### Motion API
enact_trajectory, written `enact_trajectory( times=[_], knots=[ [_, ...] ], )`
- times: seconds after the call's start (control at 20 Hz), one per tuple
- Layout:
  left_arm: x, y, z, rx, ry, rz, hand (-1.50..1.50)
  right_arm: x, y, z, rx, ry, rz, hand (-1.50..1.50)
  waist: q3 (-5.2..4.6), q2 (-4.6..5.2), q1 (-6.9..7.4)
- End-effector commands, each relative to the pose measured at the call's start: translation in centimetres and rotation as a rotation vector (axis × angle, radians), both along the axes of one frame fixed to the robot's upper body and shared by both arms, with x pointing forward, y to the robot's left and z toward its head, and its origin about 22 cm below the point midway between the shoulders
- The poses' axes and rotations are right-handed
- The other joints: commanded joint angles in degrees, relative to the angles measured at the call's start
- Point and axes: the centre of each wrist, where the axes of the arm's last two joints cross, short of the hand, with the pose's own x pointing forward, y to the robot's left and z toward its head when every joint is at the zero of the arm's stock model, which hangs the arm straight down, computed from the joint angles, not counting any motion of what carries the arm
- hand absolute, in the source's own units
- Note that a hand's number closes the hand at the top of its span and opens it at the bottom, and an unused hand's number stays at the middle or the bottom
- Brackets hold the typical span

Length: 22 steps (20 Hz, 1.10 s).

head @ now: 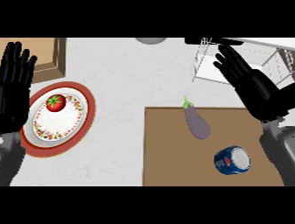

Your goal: Pick the eggplant from the tray and place it in the tiered shelf

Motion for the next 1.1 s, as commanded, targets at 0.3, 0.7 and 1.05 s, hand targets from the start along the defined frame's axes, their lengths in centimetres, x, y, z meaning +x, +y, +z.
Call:
enact_trajectory(
  times=[0.3, 0.7, 1.05],
  knots=[
    [-3.7, 0.6, -9.3, -0.026, 0.567, -0.032, 0.0, 2.0, -9.6, 0.1, -0.915, 0.391, -0.138, 1.5, -0.64, 5.53, 3.8],
    [-3.8, -0.6, -11.1, -0.04, 0.772, -0.068, 0.0, 7.4, -13.2, 0.9, -0.768, 0.738, -0.077, -1.5, 1.39, 2.37, 3.62],
    [-3.3, -1.2, -11.2, -0.056, 0.773, -0.071, 0.0, 11.9, -10.3, 7.0, -0.752, 0.793, 0.206, -1.5, 1.29, 1.94, 3.22]
  ],
)
